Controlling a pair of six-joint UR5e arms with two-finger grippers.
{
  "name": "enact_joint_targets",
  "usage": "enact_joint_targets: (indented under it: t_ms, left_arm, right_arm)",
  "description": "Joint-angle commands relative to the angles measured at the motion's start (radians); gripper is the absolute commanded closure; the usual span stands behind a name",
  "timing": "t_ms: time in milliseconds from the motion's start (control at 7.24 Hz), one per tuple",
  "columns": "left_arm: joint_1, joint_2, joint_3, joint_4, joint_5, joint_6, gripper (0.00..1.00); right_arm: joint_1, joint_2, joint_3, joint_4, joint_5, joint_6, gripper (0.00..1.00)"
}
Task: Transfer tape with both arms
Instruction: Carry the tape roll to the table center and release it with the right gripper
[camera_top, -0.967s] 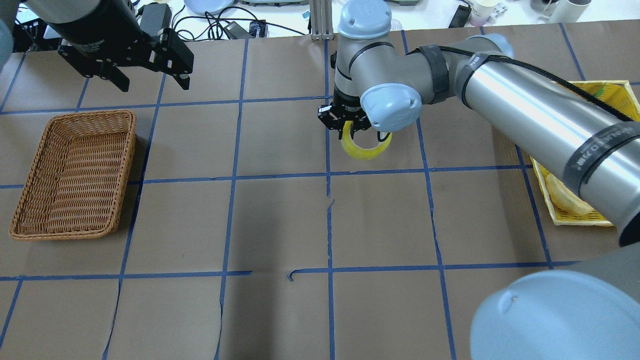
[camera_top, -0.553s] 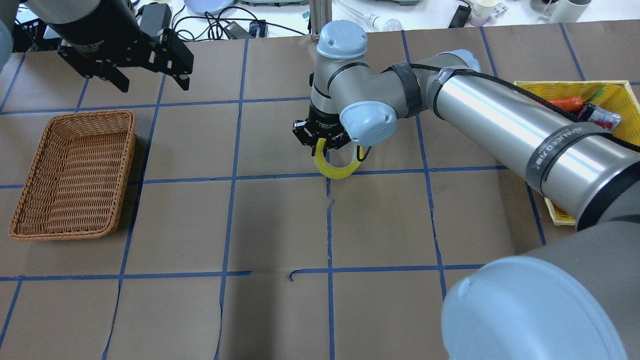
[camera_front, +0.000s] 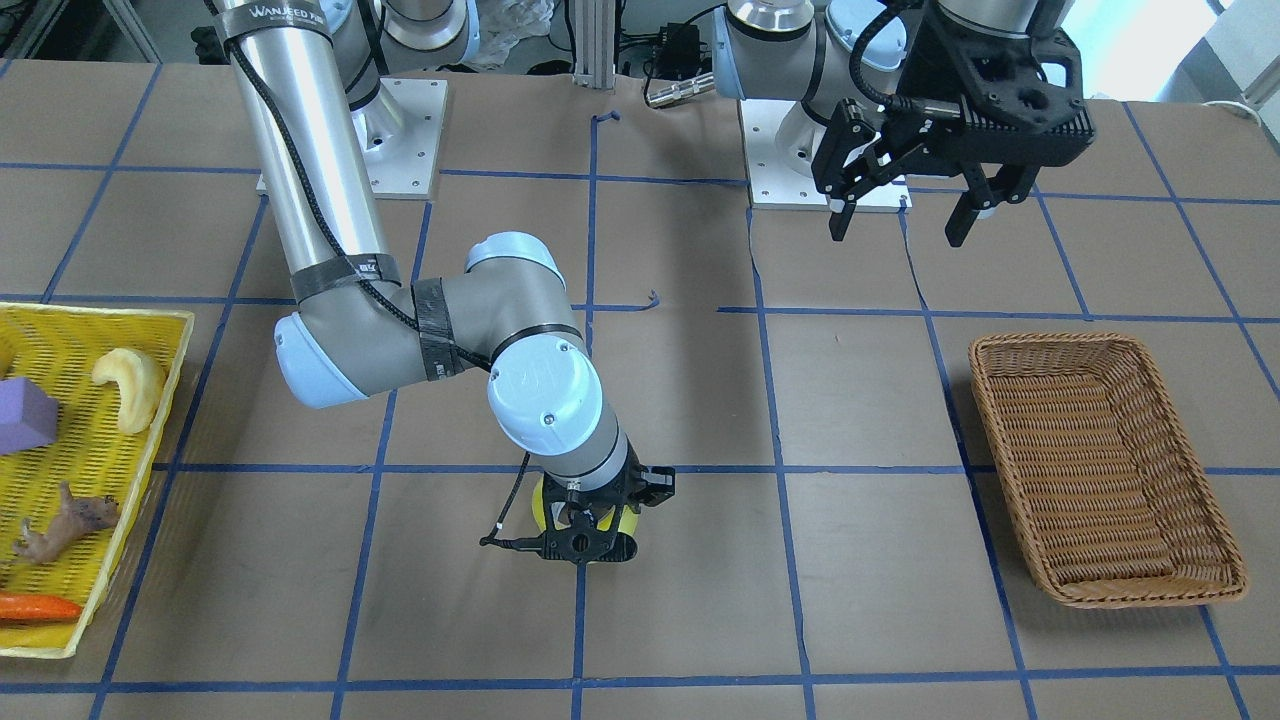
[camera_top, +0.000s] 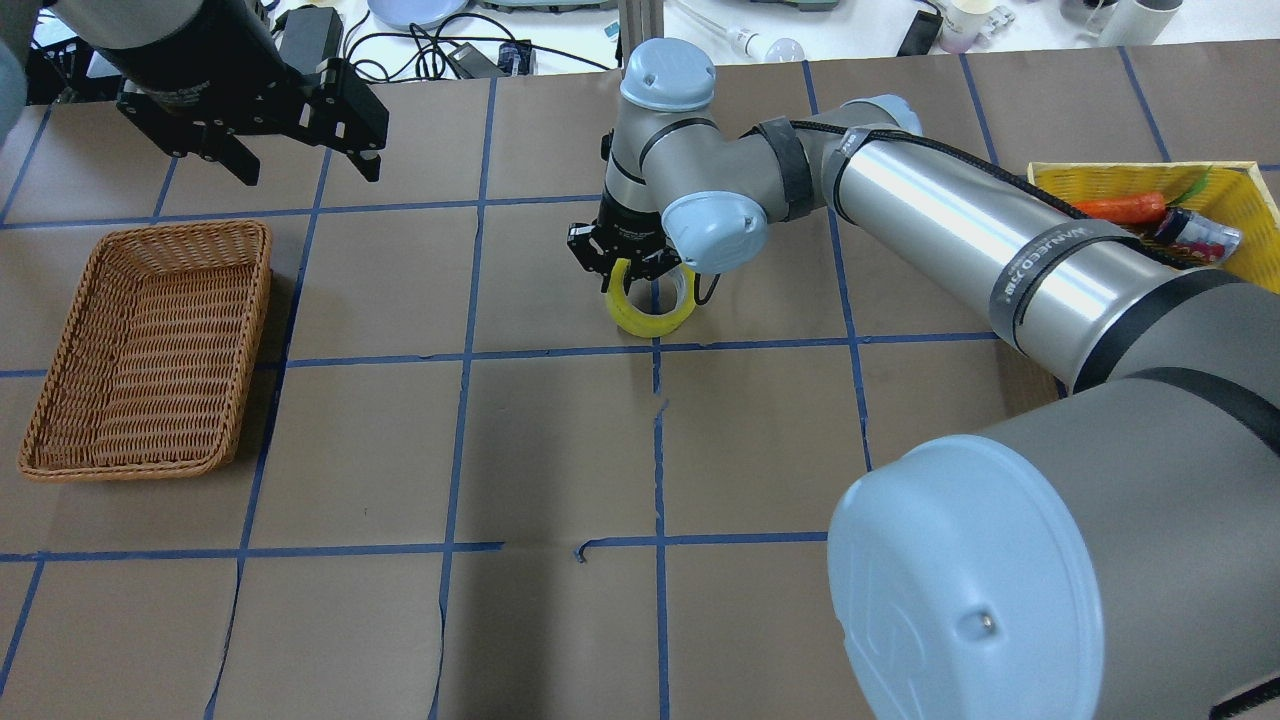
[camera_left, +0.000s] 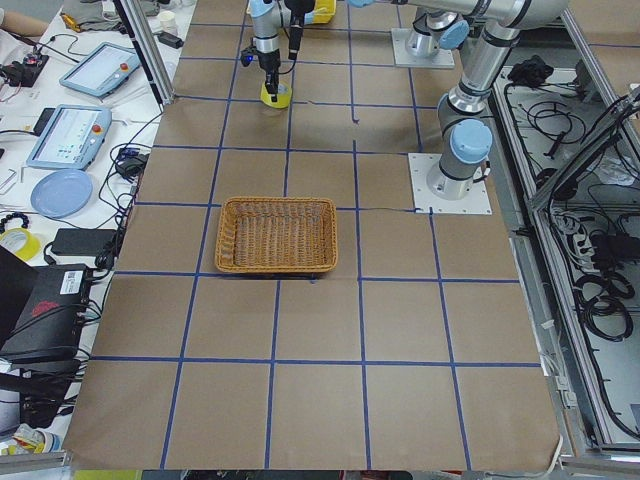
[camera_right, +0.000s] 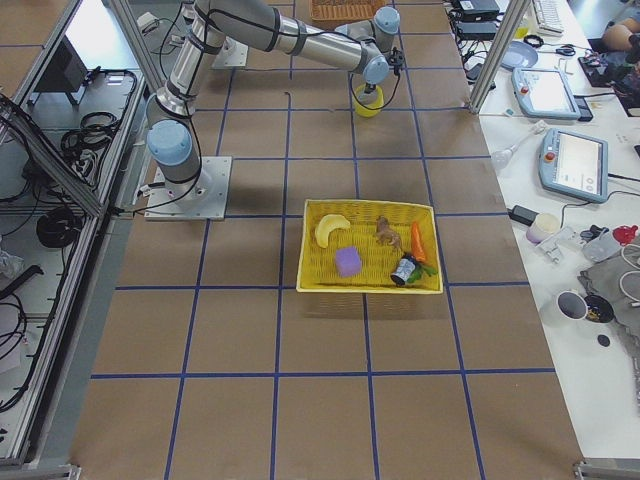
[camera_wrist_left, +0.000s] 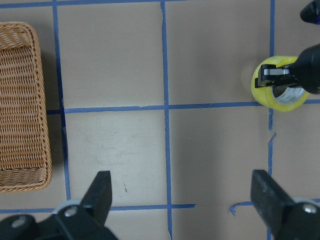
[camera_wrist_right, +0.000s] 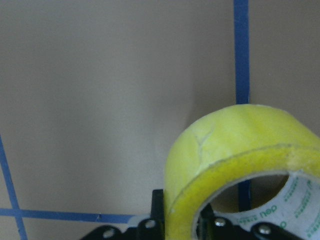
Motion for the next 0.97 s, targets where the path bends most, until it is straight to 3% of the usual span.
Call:
enact_joint_targets:
  t_ms: [0, 414, 553, 829]
  left_arm:
    - [-0.001, 0.0, 0.009, -0.003, 0.002, 0.001, 0.0]
    - [0.001, 0.0, 0.01, -0.003, 0.002, 0.002, 0.0]
    - [0.001, 0.0, 0.011, -0.004, 0.002, 0.002, 0.0]
    - [0.001, -0.011, 0.026, -0.003, -0.003, -0.016, 0.0]
  right_arm:
    - [-0.003, 0.005, -0.013, -0.023, -0.068, -0.003, 0.01]
    - [-0.014, -0.031, -0.031, -0.033, -0.093, -0.016, 0.0]
    - [-0.015, -0.089, -0.023, -0.022, -0.107, -0.047, 0.0]
    - [-0.072, -0.236, -0.023, 0.146, -0.146, -0.108, 0.0]
